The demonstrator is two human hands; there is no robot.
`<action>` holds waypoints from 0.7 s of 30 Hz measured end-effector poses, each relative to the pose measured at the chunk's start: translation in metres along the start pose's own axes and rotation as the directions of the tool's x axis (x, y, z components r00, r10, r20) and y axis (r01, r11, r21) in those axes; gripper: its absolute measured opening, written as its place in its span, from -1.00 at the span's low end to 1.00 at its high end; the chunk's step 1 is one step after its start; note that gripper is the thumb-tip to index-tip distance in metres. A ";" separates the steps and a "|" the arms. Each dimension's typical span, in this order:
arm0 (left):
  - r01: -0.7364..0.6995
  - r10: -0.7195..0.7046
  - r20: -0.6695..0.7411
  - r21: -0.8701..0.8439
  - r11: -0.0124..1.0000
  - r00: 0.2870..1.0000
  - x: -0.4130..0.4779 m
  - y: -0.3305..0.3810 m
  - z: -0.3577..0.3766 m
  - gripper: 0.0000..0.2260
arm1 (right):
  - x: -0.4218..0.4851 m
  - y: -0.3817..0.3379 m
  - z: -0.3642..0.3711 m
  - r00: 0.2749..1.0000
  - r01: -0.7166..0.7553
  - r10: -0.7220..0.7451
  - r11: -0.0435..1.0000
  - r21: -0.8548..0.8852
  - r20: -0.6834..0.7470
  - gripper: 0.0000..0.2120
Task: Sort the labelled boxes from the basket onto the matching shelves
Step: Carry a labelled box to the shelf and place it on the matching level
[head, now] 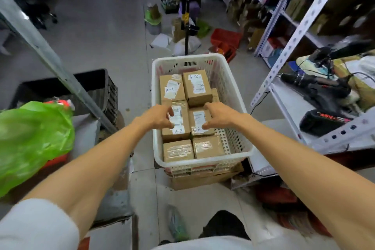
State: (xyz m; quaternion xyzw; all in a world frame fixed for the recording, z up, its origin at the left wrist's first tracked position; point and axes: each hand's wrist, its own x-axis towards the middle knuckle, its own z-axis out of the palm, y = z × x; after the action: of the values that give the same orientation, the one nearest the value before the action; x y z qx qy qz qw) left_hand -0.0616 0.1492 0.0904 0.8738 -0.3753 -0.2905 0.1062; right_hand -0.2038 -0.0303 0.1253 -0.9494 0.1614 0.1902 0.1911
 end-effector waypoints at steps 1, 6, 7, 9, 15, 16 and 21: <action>0.012 -0.012 0.022 -0.004 1.000 1.000 0.006 -0.002 0.004 -0.57 | 0.007 0.003 0.002 1.000 -0.005 0.005 1.000 -0.002 0.026 -0.37; 0.065 -0.063 0.081 -0.032 0.997 0.995 0.041 -0.005 0.010 -0.55 | 0.046 0.023 -0.002 0.995 -0.002 0.001 1.000 0.006 0.097 -0.34; 0.076 -0.074 0.084 -0.026 0.997 0.994 0.047 -0.005 0.010 -0.55 | 0.054 0.027 -0.004 0.994 0.000 0.000 1.000 0.002 0.105 -0.34; 0.111 -0.108 0.088 -0.032 0.993 0.990 0.059 -0.004 0.010 -0.55 | 0.073 0.035 -0.008 0.992 -0.001 0.001 1.000 0.000 0.125 -0.35; 0.203 -0.198 0.130 -0.025 0.979 0.972 0.099 -0.012 0.011 -0.53 | 0.132 0.046 -0.018 0.971 0.070 -0.063 0.997 -0.021 0.232 -0.36; 0.208 -0.202 0.134 -0.026 0.978 0.970 0.107 -0.013 0.013 -0.52 | 0.143 0.047 -0.017 0.969 0.082 -0.073 0.996 -0.028 0.237 -0.36; 0.269 -0.258 0.133 -0.073 0.960 0.957 0.140 -0.028 0.029 -0.48 | 0.182 0.046 0.004 0.940 0.091 -0.086 0.996 0.001 0.330 -0.44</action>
State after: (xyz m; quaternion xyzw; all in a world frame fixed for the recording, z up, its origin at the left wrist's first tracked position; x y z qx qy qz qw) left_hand 0.0147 0.0689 -0.0041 0.8909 -0.2477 -0.3716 0.0826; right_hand -0.0634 -0.1115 0.0307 -0.9117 0.0831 0.3387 0.2171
